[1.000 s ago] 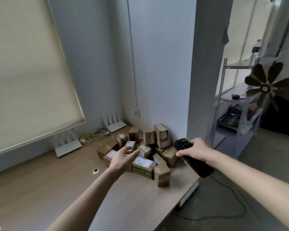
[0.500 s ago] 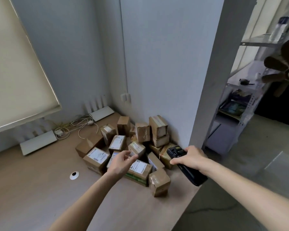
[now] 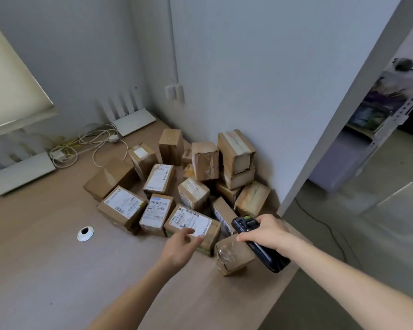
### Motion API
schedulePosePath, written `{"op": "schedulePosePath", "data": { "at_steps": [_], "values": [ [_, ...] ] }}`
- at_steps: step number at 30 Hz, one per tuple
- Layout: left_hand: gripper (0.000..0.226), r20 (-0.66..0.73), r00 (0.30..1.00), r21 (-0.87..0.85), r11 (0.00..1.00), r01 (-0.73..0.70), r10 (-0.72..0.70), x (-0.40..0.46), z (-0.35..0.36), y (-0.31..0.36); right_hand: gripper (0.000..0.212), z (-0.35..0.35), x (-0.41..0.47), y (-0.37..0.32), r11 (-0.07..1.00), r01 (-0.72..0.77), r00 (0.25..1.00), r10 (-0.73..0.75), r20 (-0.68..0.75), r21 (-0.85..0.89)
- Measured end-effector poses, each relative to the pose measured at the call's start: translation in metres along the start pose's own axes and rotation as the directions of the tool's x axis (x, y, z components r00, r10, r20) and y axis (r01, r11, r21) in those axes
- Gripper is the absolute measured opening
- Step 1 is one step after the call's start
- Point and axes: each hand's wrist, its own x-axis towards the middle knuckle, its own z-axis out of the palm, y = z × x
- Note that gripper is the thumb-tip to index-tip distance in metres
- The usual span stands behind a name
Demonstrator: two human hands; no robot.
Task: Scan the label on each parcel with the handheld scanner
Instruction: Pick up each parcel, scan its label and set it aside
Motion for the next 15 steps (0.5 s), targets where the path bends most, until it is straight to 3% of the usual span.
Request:
{"op": "schedulePosePath", "data": {
  "at_steps": [8,11,15],
  "values": [
    [0.037,0.073,0.992,-0.172,0.978,0.115,-0.104,0.016,0.088,-0.013,0.082,0.028,0.048,0.041,0.993,0.027,0.982,-0.047,0.185,0.111],
    [0.025,0.072,0.98,-0.347,0.917,0.198,-0.184,0.01,0.101,-0.009,0.085,0.031,0.053,0.048,0.979,0.036,0.967,-0.085,0.241,0.201],
    [0.027,0.021,0.963,-0.52,0.819,0.242,-0.27,-0.002,0.106,-0.003,0.088,0.023,0.047,0.05,0.962,0.015,0.962,-0.088,0.257,0.274]
  ]
}}
